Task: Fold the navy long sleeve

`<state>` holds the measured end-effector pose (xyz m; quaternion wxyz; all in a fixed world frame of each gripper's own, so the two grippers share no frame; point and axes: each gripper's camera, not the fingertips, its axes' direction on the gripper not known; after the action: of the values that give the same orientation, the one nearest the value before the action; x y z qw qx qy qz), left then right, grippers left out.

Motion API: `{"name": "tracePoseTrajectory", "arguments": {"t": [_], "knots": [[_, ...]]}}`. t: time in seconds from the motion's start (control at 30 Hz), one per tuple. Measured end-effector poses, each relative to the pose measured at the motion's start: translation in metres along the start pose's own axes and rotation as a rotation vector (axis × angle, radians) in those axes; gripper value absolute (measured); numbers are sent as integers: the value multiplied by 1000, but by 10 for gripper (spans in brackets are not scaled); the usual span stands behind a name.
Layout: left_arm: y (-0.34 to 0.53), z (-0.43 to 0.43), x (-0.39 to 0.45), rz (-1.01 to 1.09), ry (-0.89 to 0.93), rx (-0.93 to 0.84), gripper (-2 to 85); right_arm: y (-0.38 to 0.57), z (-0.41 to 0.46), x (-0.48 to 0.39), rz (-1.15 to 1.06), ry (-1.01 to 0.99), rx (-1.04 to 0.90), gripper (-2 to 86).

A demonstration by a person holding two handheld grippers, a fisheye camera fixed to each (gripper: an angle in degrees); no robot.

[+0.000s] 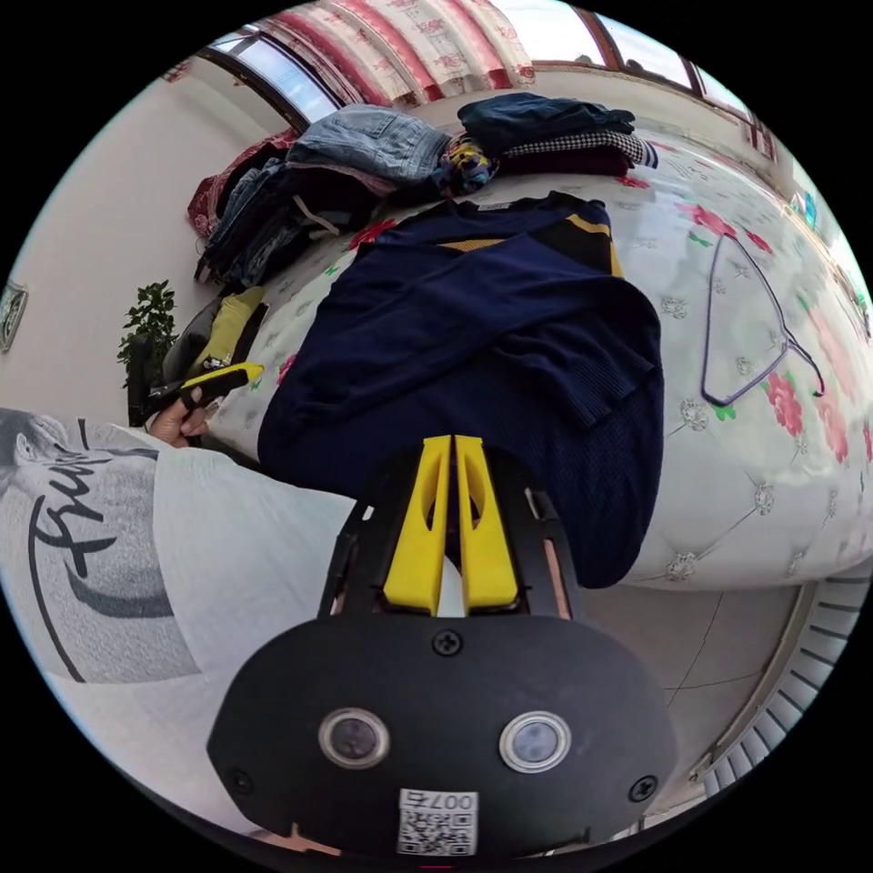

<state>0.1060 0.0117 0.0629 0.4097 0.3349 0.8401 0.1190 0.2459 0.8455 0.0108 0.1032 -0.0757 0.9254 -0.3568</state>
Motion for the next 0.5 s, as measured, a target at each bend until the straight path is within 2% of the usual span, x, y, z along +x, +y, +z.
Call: {"name": "tracePoseTrajectory", "arguments": {"t": [0.23, 0.37, 0.5], "knots": [[1, 25, 36, 126, 86, -42, 70, 8, -4, 36, 122, 7, -6, 2], [7, 73, 66, 257, 11, -253, 57, 11, -12, 50, 153, 19, 23, 12], [21, 57, 55, 211, -21, -231, 44, 20, -24, 69, 195, 57, 39, 26]]}}
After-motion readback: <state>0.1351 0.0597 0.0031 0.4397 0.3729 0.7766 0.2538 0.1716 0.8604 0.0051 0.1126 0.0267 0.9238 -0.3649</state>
